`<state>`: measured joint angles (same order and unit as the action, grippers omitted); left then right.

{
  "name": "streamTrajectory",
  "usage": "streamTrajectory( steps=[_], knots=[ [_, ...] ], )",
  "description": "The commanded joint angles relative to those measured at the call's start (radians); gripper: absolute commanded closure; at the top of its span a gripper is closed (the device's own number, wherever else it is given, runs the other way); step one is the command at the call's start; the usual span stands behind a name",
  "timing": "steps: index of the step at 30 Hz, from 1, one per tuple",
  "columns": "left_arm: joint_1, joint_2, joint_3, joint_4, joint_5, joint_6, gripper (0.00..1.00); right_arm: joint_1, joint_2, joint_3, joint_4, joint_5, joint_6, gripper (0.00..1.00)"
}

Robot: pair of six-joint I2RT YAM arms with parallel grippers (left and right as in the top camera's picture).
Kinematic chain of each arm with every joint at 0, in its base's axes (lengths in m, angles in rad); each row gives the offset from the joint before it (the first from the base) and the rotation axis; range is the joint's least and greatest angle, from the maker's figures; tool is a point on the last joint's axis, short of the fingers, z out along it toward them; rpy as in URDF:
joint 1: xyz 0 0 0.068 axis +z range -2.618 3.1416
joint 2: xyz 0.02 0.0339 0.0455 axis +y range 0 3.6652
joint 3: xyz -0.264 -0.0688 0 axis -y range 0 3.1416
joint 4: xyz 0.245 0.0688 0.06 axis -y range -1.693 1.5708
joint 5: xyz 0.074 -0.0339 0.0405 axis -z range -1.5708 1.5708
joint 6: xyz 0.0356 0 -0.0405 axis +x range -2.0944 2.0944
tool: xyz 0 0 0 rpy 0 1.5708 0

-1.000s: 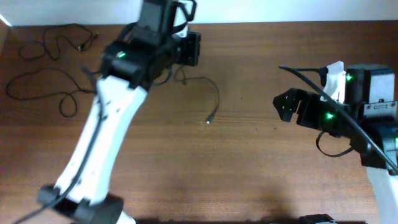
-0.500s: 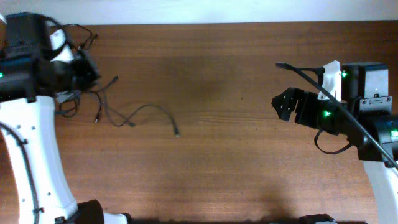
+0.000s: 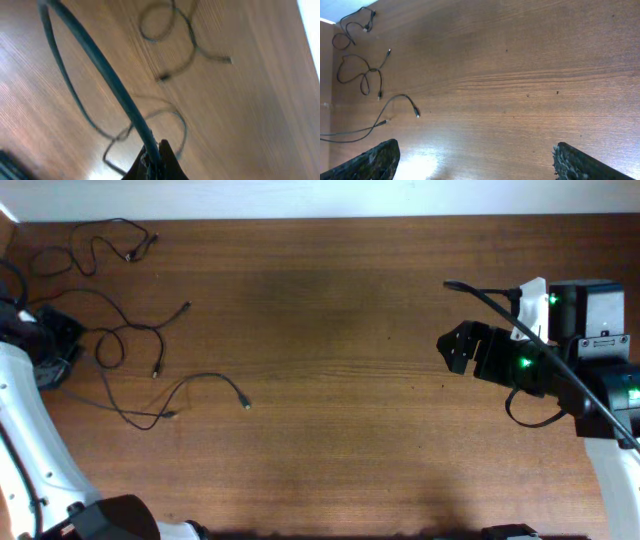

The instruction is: Untangle cables

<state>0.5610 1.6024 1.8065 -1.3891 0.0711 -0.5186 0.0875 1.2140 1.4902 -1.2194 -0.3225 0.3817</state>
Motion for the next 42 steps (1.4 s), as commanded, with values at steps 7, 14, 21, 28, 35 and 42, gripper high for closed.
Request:
streamTrajectory(
  steps=[7, 14, 21, 28, 35, 42],
  knots=[
    [0.187, 0.006, -0.216, 0.309, -0.212, -0.114, 0.95, -0.005, 0.002, 0.006, -0.004, 0.021, -0.011, 0.02],
    [0.287, 0.128, -0.29, 0.478, -0.387, -0.104, 0.89, -0.005, 0.003, 0.006, 0.005, 0.021, -0.01, 0.02],
    [0.287, 0.332, -0.29, 0.617, -0.356, 0.045, 0.81, -0.005, 0.003, 0.006, 0.003, 0.021, -0.009, 0.02],
    [0.288, 0.448, -0.291, 0.587, -0.406, 0.046, 0.29, -0.005, 0.003, 0.006, -0.008, 0.021, -0.007, 0.02],
    [0.357, 0.544, -0.293, 0.576, -0.487, 0.046, 0.21, -0.005, 0.004, 0.006, -0.019, 0.021, -0.007, 0.02],
    [0.402, 0.544, -0.271, 0.667, -0.487, 0.226, 0.23, -0.005, 0.004, 0.006, -0.03, 0.021, -0.007, 0.02]
  ],
)
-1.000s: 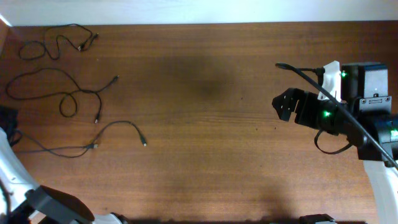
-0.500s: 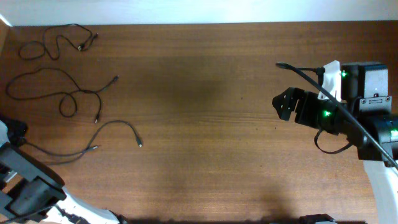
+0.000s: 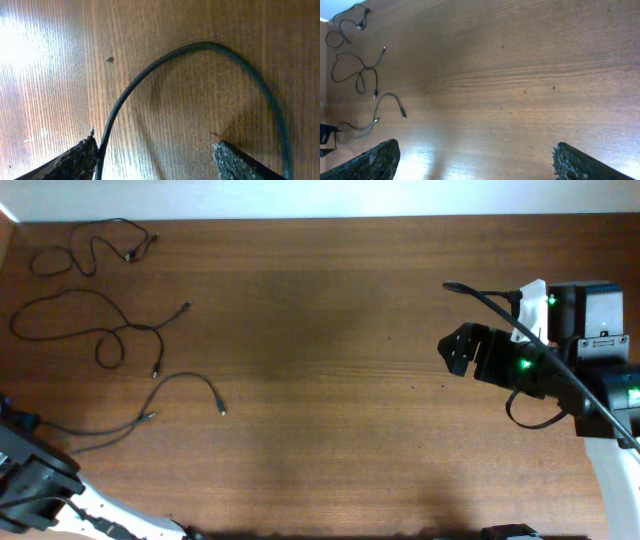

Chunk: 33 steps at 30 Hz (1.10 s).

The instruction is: Untangle cables

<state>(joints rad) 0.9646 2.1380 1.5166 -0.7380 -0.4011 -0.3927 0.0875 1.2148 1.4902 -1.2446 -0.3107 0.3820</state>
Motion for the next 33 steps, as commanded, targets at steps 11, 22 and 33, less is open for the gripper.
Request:
streamTrajectory(
  steps=[11, 22, 33],
  knots=[
    [0.008, 0.011, 0.167, -0.142, 0.016, 0.162, 0.27, -0.005, 0.004, 0.006, -0.015, 0.01, -0.008, 0.02],
    [0.135, 0.072, 0.055, -0.137, 0.058, 0.092, 0.47, -0.004, 0.004, 0.006, -0.014, 0.01, -0.011, 0.02],
    [0.138, 0.072, 0.086, 0.068, 0.316, 0.319, 0.97, -0.004, 0.005, 0.006, 0.005, 0.009, -0.007, 0.02]
  ],
)
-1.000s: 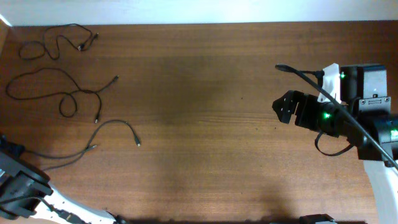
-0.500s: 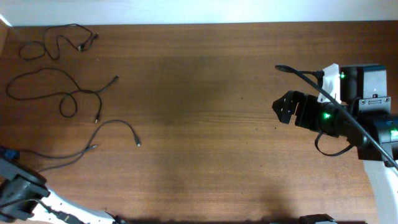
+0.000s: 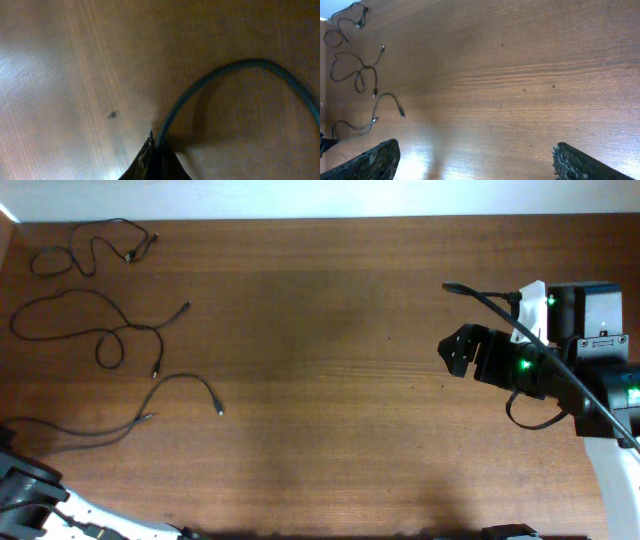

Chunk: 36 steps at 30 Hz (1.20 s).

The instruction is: Untangle cables

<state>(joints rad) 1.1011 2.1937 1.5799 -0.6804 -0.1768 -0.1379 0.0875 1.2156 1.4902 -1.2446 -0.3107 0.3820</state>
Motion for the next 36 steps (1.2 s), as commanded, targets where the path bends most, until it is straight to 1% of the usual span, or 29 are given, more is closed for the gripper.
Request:
streamTrajectory(
  steps=[1, 6, 7, 9, 10, 11, 12, 13, 15, 16, 17, 18, 20, 23, 29, 31, 33, 34, 35, 36],
  knots=[
    [-0.001, 0.016, 0.046, 0.011, 0.091, 0.064, 0.97, -0.004, 0.005, 0.006, 0.005, 0.008, -0.007, 0.02],
    [-0.002, 0.016, 0.124, 0.015, 0.092, 0.065, 0.94, -0.004, 0.005, 0.006, 0.005, 0.008, -0.006, 0.02],
    [-0.002, 0.016, 0.127, 0.029, 0.105, 0.091, 0.93, -0.004, 0.005, 0.006, 0.005, 0.008, -0.006, 0.02],
    [-0.002, 0.016, 0.127, 0.05, 0.173, 0.16, 0.89, -0.004, 0.005, 0.006, 0.005, 0.005, -0.006, 0.02],
    [-0.002, 0.016, 0.127, 0.057, 0.197, 0.161, 0.84, -0.004, 0.005, 0.006, 0.005, 0.005, 0.001, 0.02],
    [-0.002, 0.016, 0.127, 0.059, 0.215, 0.161, 0.73, -0.004, 0.005, 0.006, 0.005, 0.005, 0.001, 0.02],
    [-0.002, 0.016, 0.127, 0.059, 0.219, 0.161, 0.51, -0.004, 0.005, 0.006, 0.004, 0.005, 0.001, 0.02],
    [-0.002, 0.016, 0.127, 0.059, 0.219, 0.161, 0.35, -0.004, 0.005, 0.006, 0.003, 0.005, 0.001, 0.02],
    [-0.002, 0.016, 0.127, 0.059, 0.219, 0.161, 0.21, -0.004, 0.005, 0.006, 0.003, 0.005, 0.001, 0.02],
    [-0.002, 0.016, 0.127, 0.055, 0.219, 0.161, 0.09, -0.004, 0.005, 0.006, 0.003, 0.005, 0.001, 0.02],
    [-0.002, 0.016, 0.127, 0.047, 0.219, 0.161, 0.03, -0.004, 0.005, 0.006, 0.003, 0.005, 0.001, 0.02],
    [-0.002, 0.016, 0.127, 0.039, 0.219, 0.161, 0.01, -0.004, 0.005, 0.006, 0.003, 0.005, 0.001, 0.02],
    [-0.003, 0.015, 0.127, 0.02, 0.244, 0.161, 0.01, -0.003, 0.005, 0.006, 0.003, 0.005, 0.001, 0.02],
    [-0.022, 0.008, 0.127, 0.01, 0.353, 0.161, 0.01, -0.003, 0.009, 0.005, 0.01, 0.005, 0.001, 0.02],
    [-0.202, -0.059, 0.147, 0.031, 0.335, 0.161, 0.01, -0.003, 0.085, 0.0, -0.006, -0.027, 0.0, 0.01],
    [-0.264, -0.073, 0.159, 0.0, 0.346, 0.132, 0.01, -0.003, 0.108, 0.0, -0.009, -0.029, 0.0, 0.02],
    [-0.329, -0.075, 0.159, -0.116, 0.489, 0.123, 0.01, -0.003, 0.116, 0.0, -0.007, -0.029, 0.0, 0.02],
    [-0.364, -0.075, 0.149, -0.176, 0.592, 0.123, 0.04, -0.003, 0.116, 0.0, -0.001, -0.029, 0.0, 0.02],
    [-0.391, -0.075, 0.142, -0.218, 0.653, 0.124, 0.09, -0.003, 0.116, 0.0, 0.003, -0.029, 0.0, 0.02],
    [-0.419, -0.075, 0.133, -0.261, 0.67, 0.124, 0.13, -0.003, 0.116, 0.0, 0.01, -0.029, 0.0, 0.02]
  ],
)
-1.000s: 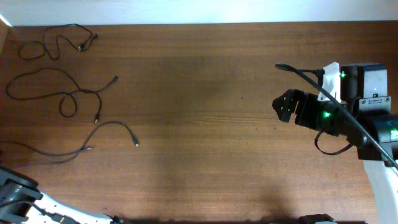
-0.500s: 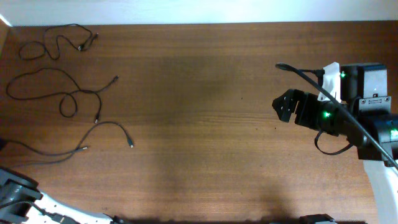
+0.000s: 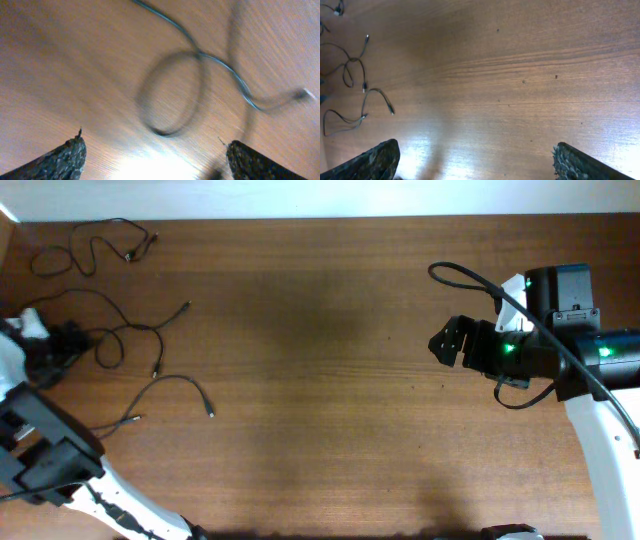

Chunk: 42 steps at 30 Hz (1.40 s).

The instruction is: Untangle cables

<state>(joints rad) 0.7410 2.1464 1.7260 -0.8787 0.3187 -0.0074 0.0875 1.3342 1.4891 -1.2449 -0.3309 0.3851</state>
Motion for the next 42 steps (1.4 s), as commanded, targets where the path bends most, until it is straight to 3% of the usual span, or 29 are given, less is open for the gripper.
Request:
streamTrajectory(
  steps=[1, 3, 5, 7, 9, 12, 15, 22, 31, 42],
  knots=[
    [-0.105, -0.028, -0.031, -0.112, 0.16, -0.006, 0.16, -0.003, -0.003, 0.002, 0.017, -0.01, -0.003, 0.02],
    [-0.181, -0.028, -0.075, -0.15, 0.097, -0.029, 0.25, -0.003, -0.003, 0.002, 0.026, -0.01, -0.003, 0.02],
    [-0.251, -0.028, -0.123, -0.148, -0.015, -0.151, 0.23, -0.003, -0.003, 0.002, 0.025, -0.01, -0.003, 0.02],
    [-0.307, -0.028, -0.15, -0.121, -0.029, -0.187, 0.3, -0.003, -0.003, 0.002, 0.022, -0.021, -0.003, 0.02],
    [-0.339, -0.028, -0.168, -0.095, -0.037, -0.225, 0.54, -0.003, -0.003, 0.002, 0.022, -0.025, -0.003, 0.02],
    [-0.385, -0.028, -0.208, -0.093, -0.162, -0.396, 0.47, -0.003, -0.003, 0.002, 0.023, -0.025, -0.003, 0.02],
    [-0.407, -0.028, -0.22, -0.064, -0.238, -0.43, 0.37, -0.003, -0.003, 0.002, 0.023, -0.025, -0.003, 0.02],
    [-0.407, -0.028, -0.22, -0.078, -0.121, -0.426, 0.47, -0.003, -0.003, 0.002, 0.03, -0.024, -0.003, 0.02],
    [-0.406, -0.028, -0.22, -0.254, -0.415, -0.478, 0.48, -0.003, -0.003, 0.002, 0.028, -0.024, -0.011, 0.02],
    [-0.391, -0.028, -0.22, -0.29, -0.421, -0.478, 0.44, -0.003, -0.003, 0.002, 0.025, -0.024, -0.014, 0.02]
  ],
)
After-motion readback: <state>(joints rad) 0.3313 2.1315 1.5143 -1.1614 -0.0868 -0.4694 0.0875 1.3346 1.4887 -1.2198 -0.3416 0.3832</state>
